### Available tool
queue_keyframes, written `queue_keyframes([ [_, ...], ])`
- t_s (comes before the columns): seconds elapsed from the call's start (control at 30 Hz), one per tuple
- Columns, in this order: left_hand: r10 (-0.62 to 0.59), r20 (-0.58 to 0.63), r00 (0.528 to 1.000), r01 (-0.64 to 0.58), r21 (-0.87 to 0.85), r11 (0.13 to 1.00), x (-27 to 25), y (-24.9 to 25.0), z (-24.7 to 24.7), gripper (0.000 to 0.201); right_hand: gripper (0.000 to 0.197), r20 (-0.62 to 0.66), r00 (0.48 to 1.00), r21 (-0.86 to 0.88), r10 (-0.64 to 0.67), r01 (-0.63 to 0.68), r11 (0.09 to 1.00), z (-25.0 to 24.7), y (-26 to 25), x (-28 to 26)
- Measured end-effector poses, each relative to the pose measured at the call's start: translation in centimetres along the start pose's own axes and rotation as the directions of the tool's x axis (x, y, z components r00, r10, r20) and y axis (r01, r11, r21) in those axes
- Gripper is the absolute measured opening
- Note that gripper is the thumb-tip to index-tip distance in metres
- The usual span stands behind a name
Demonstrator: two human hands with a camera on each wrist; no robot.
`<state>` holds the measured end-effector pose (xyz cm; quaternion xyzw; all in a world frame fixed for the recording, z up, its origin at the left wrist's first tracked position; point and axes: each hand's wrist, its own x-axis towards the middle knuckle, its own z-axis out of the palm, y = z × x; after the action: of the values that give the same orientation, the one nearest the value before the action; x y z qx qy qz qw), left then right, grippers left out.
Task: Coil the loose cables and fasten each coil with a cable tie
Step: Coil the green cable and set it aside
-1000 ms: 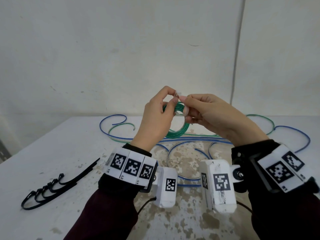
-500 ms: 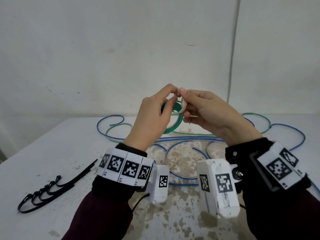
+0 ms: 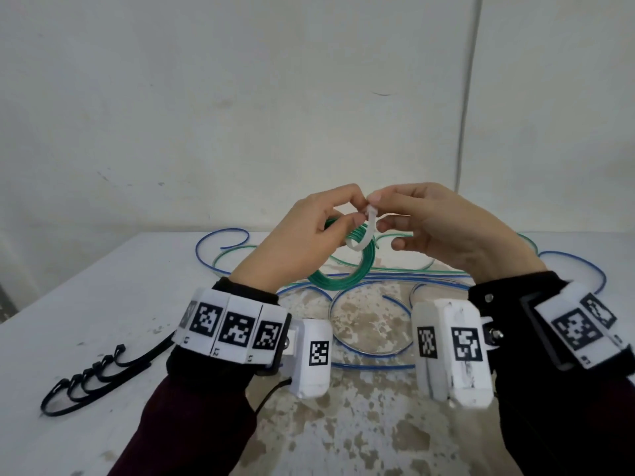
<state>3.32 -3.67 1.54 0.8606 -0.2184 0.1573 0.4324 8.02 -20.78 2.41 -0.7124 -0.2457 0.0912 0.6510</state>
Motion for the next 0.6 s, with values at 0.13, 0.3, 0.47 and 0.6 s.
queue_keyframes([
  [0.13, -0.034, 0.071, 0.997, 0.039, -0.074, 0.996, 0.0, 1.3, 0.1, 0.013, 0.021, -0.001, 0.999, 0.019, -0.033, 0.033, 0.999, -1.1, -0.5, -0.3],
  [0.3, -0.033, 0.139, 0.990, 0.043, -0.069, 0.997, -0.4, 2.2, -0.3, 0.013, 0.017, -0.052, 0.997, 0.107, -0.064, 0.069, 0.992, -2.0, -0.8, -0.4],
  [0.47, -0.037, 0.150, 0.988, 0.051, -0.093, 0.994, -0.1, 2.4, 0.6, 0.024, 0.015, -0.345, 0.936, 0.064, -0.076, 0.105, 0.992, -2.5, -0.5, -0.1],
  [0.6, -0.052, 0.093, 0.994, 0.064, -0.130, 0.989, 0.1, 2.3, 0.7, 0.027, 0.015, -0.419, 0.895, 0.078, -0.152, 0.202, 0.976, -1.1, -0.5, 0.3],
])
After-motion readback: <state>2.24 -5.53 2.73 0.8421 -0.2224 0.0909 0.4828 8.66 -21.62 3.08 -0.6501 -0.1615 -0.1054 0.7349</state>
